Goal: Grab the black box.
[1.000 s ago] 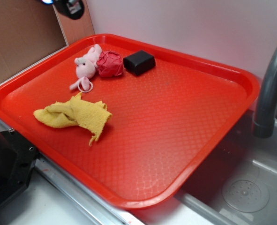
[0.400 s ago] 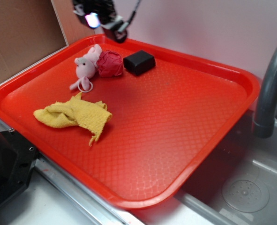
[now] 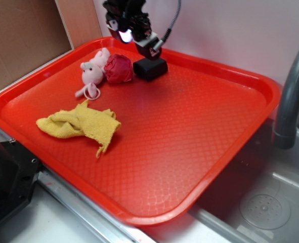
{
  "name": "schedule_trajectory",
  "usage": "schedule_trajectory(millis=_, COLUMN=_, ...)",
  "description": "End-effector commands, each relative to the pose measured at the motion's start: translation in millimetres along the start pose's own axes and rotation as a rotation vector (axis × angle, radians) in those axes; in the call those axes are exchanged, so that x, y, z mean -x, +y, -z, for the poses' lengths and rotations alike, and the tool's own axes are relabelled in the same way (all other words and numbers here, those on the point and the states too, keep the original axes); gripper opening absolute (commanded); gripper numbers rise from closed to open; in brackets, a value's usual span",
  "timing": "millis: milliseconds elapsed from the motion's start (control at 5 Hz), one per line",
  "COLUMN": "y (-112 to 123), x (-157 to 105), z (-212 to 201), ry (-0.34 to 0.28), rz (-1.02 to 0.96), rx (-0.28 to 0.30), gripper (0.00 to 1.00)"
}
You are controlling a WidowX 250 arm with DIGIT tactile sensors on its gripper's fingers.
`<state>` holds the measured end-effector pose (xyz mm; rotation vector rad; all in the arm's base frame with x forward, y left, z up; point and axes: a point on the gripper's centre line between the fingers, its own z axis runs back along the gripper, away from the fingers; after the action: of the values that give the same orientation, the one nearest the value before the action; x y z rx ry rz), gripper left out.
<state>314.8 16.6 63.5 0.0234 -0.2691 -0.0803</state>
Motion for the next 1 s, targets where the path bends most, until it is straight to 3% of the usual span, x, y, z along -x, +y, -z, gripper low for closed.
schedule_trajectory(millis=0, y=3, x=-28, z=14, ry=-0.034, rz=0.021, rx=-0.016, gripper=1.00)
schedule_trajectory(millis=600, y=0, x=-17, z=33, ry=0.013, rz=0.048, rx=0.004, gripper=1.00)
schedule_trajectory(millis=800, y=0, x=-16, z=38, ry=0.034, rz=0.041, rx=0.001, gripper=0.94)
